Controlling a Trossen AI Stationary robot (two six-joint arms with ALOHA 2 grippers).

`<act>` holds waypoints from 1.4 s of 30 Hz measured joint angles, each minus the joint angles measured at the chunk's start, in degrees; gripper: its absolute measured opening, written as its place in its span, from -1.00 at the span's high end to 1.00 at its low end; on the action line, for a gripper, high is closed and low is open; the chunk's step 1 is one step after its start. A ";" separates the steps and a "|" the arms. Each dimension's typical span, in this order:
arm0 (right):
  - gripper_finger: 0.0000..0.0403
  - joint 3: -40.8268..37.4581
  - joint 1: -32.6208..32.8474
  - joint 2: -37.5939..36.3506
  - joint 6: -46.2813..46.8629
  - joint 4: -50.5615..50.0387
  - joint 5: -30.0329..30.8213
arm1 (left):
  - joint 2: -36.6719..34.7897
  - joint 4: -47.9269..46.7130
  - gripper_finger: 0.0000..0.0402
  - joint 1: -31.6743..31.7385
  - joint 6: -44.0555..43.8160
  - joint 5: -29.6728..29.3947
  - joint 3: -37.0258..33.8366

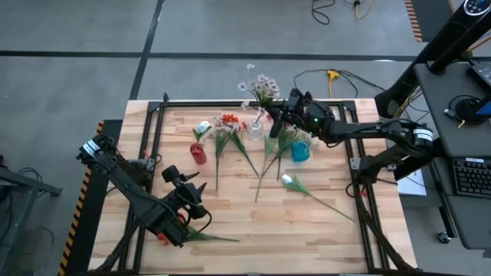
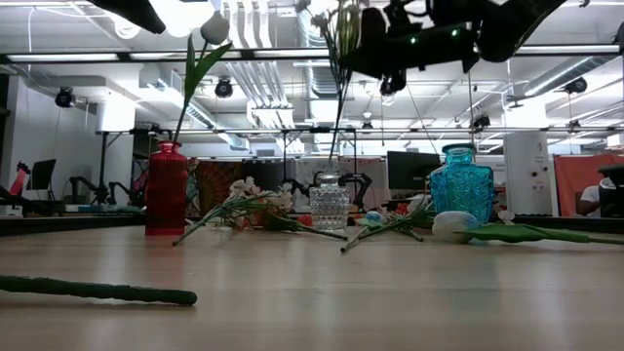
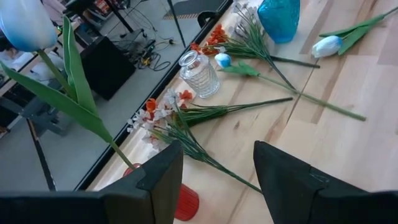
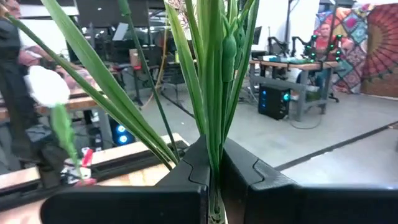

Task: Sort flowers into vase by color
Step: Put the bottom white flowers into the transparent vase

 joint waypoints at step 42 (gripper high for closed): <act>0.18 0.02 -2.25 9.99 6.58 -0.80 0.88 | 0.02 -0.44 0.10 0.07 -1.30 1.56 0.00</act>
